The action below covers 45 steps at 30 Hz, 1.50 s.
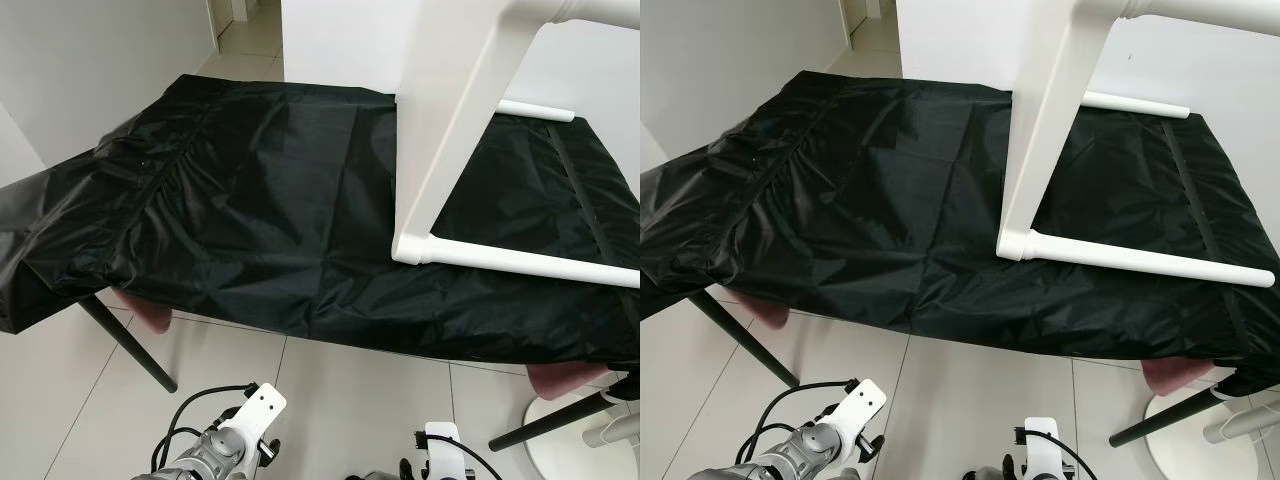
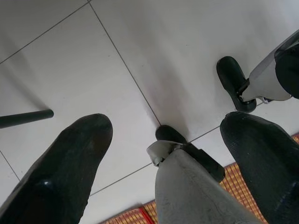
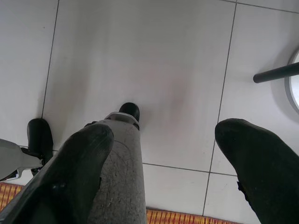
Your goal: Building children table
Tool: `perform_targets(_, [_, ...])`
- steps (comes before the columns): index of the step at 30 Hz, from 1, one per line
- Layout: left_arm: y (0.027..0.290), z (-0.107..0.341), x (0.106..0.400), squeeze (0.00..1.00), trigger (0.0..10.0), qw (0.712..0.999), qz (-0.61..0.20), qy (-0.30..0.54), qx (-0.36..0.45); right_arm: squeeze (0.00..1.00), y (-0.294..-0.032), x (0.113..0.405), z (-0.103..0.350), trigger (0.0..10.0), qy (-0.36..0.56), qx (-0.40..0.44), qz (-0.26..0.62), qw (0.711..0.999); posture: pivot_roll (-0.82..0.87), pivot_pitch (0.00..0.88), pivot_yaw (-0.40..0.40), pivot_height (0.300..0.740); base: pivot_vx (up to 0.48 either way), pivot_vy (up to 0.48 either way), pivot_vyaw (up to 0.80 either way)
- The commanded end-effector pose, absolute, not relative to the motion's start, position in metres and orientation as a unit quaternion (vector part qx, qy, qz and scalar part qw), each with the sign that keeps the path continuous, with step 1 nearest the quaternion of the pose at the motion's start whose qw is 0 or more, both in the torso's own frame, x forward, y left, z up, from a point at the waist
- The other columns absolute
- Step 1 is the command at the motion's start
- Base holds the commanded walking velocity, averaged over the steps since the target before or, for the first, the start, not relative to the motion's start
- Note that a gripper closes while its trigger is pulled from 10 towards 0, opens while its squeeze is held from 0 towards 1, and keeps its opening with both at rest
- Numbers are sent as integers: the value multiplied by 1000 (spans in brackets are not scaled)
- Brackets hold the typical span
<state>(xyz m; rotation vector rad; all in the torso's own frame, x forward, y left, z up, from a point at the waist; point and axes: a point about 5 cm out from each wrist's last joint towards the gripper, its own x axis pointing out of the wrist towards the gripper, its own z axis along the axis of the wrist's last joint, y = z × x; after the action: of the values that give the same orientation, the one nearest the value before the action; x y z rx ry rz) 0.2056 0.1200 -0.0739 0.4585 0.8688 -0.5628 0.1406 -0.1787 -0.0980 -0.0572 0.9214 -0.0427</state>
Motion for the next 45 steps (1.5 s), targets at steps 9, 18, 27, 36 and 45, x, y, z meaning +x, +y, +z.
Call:
perform_targets(9, [124,-78,200,0,10000,840,-255,423,224,0,-175,128,-104,10000,470,-23,-15,882,-8,0,-12,740,0,0,0])
perform_targets(18, [124,-79,198,0,10000,839,-255,424,227,0,-175,127,-104,10000,471,-25,-13,882,-5,0,-13,740,0,0,0])
perform_targets(27, [126,-80,195,0,10000,837,-254,426,229,0,-174,126,-105,10000,473,-26,-9,881,-1,0,-15,740,0,0,0])
perform_targets(36, [127,-82,192,0,10000,836,-253,430,228,0,-173,123,-105,10000,474,-25,-8,880,-1,0,-15,740,0,0,0])
perform_targets(45, [127,-82,191,0,10000,836,-252,432,226,0,-172,123,-105,10000,473,-25,-8,881,-1,0,-15,740,0,0,0])
